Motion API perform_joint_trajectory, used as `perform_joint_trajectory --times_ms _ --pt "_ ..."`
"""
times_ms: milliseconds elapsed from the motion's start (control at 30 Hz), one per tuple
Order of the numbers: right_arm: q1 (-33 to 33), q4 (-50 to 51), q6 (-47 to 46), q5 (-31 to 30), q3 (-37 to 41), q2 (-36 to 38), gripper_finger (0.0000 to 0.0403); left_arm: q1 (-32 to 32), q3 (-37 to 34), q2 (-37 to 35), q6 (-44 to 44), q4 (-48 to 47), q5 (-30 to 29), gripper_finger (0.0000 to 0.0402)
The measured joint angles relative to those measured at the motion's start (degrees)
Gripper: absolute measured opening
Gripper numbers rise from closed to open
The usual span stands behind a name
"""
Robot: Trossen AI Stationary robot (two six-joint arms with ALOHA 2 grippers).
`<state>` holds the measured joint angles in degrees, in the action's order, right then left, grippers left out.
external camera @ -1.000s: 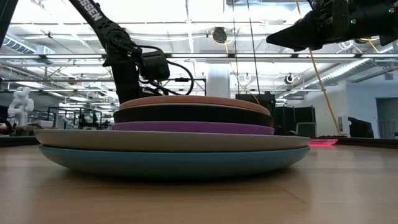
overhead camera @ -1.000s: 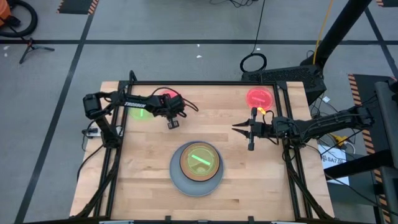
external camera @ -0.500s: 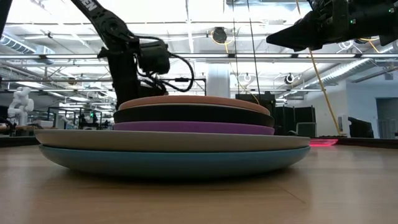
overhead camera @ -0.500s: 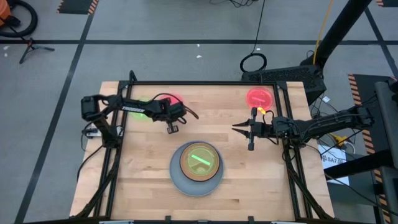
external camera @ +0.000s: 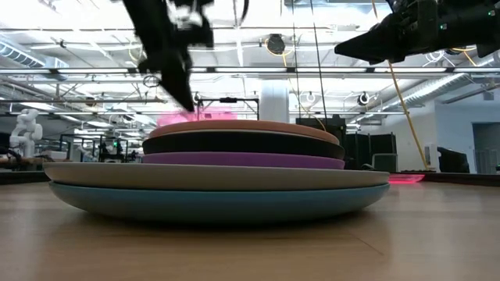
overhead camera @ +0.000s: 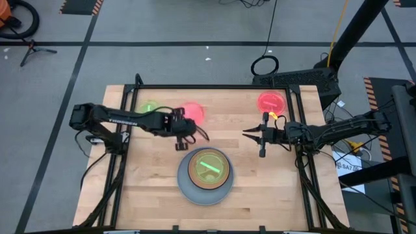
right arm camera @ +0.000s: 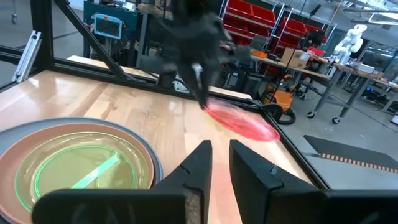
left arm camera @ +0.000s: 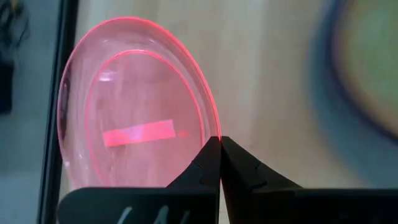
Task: Stack plastic plates
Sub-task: Stack the left red transparent plate on top of the green transparent plate, then stack the red transparent plate on top of the red transparent plate
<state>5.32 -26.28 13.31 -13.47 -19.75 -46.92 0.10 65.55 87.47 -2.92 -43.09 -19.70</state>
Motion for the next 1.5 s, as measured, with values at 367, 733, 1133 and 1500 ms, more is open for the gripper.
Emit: perform_joint_trajectory --times_ms 367,733,1133,1500 --pt "0.0 0.0 0.0 0.0 0.0 0.0 0.0050 -15.3 10.5 0.0 4.2 0.7 3.7 0.0003" --pt "0.0 -0.7 0.0 0.0 0.0 0.3 0.0050 -22.9 10.6 4.1 6.4 7.1 6.5 0.0003" --pt "0.0 -0.9 0.7 0.1 0.0 0.8 0.0050 -22.4 10.6 6.1 9.1 9.3 9.9 0.0022" --pt "0.0 -0.9 0.9 0.1 0.0 0.8 0.0050 -21.9 10.6 7.2 8.9 8.9 10.5 0.0066"
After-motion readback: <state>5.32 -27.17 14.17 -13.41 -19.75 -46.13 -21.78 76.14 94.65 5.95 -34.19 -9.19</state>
